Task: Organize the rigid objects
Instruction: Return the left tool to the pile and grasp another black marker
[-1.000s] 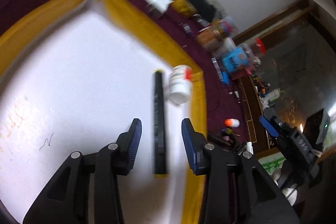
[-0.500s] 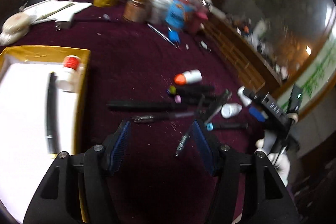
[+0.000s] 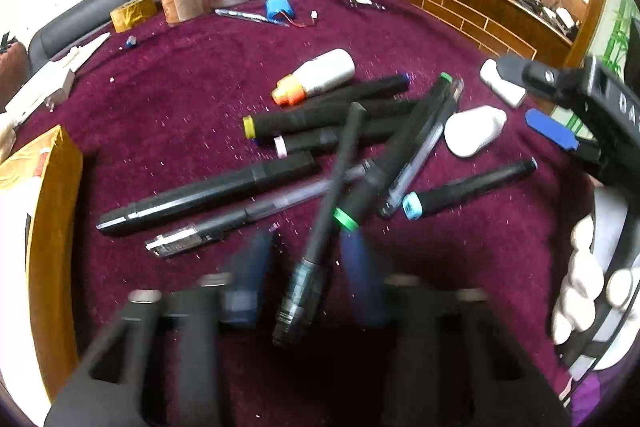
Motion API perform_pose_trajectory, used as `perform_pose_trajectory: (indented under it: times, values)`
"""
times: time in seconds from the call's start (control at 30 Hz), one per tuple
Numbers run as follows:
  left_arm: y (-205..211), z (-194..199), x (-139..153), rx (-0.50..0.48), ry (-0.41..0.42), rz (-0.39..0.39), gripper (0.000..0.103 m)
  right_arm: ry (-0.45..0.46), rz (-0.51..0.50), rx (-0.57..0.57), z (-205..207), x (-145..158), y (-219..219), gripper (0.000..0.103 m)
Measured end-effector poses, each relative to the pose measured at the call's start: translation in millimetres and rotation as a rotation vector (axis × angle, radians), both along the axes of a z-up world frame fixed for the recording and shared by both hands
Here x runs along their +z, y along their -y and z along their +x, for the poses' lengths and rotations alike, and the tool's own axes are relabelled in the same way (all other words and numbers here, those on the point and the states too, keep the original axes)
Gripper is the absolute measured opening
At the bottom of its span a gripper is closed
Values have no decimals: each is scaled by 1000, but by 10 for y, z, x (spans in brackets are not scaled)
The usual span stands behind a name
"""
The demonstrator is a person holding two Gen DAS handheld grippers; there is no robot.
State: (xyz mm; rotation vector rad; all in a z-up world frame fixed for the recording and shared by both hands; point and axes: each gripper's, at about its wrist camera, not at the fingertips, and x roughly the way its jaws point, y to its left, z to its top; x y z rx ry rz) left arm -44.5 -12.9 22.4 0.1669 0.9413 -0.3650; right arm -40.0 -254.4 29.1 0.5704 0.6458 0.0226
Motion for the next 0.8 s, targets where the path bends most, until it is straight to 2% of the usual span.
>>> perform_pose_trajectory:
  times: [0.13,0.27,0.33,0.43,0.53,0.57,0.6,0.7,0.8]
  values:
    - [-115,-123,32,6,-35,-71,11,-27,46,-12,19,-70,69,92]
    - [-206,-300,54,13,-68,-128,11,-29,32,-7,19,-76,57,92]
    - [-176,-297,47,7,-71,-125,12,-31,17,-4,27,-73,38,92]
    - [-86,-168,12,24,-69,-106,22,-34,2,-4,24,-67,24,92]
    - [-4,-122,-9,11,-30,-81,20,-44,-2,-10,34,-75,27,92]
    - [4,-126,-10,14,-22,-78,12,-51,-4,-11,41,-79,24,92]
    - [-23,-133,-8,22,-26,-93,7,-54,-5,-11,44,-82,22,92]
    - [-214,-177,6,50,-79,-208,6,-64,-7,-9,56,-91,14,92]
    - [-454,-315,127,87,-59,-315,6,-70,-7,-10,56,-96,9,92]
